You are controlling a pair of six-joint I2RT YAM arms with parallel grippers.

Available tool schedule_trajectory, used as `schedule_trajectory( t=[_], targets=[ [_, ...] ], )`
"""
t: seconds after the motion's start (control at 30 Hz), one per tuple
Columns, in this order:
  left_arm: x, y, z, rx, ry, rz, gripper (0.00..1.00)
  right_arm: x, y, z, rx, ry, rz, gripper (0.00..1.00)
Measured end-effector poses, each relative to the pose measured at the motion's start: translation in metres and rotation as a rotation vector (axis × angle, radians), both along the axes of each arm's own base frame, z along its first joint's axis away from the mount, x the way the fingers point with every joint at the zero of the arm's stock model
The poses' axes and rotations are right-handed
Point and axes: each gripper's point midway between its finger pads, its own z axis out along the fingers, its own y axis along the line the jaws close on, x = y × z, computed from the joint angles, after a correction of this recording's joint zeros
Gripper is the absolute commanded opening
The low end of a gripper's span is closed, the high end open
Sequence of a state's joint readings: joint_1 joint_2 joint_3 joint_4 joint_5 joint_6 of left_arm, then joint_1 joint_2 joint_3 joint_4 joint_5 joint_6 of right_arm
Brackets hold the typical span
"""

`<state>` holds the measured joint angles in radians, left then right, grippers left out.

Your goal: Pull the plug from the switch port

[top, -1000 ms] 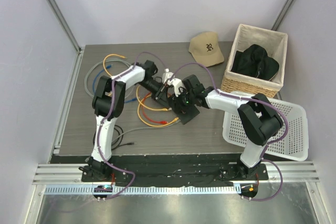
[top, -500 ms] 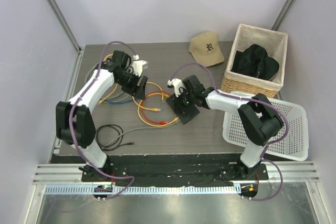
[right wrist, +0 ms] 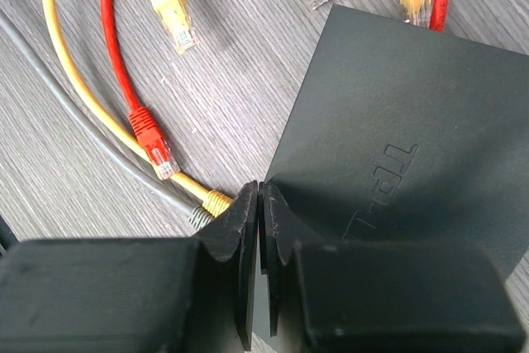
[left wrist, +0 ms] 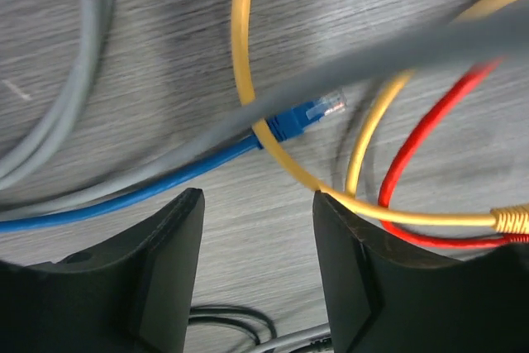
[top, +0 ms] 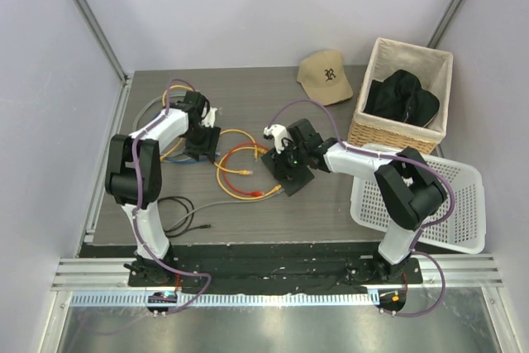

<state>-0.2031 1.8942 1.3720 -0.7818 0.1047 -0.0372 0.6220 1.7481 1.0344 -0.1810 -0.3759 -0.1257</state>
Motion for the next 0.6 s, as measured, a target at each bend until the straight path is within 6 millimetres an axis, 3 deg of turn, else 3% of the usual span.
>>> schedule_trajectory(
  t=[0.3,0.6],
  targets=[
    [0.008,-0.013,-0.017,-0.065,0.068,0.057,0.49,-0.008,-0.005,-0.001,-0.006,-0.003,0.010,0.13],
    [0.006,-0.011,-0.005,-0.167,0.080,0.127,0.48,-0.008,-0.005,-0.001,-0.007,-0.006,0.014,0.13]
  ],
)
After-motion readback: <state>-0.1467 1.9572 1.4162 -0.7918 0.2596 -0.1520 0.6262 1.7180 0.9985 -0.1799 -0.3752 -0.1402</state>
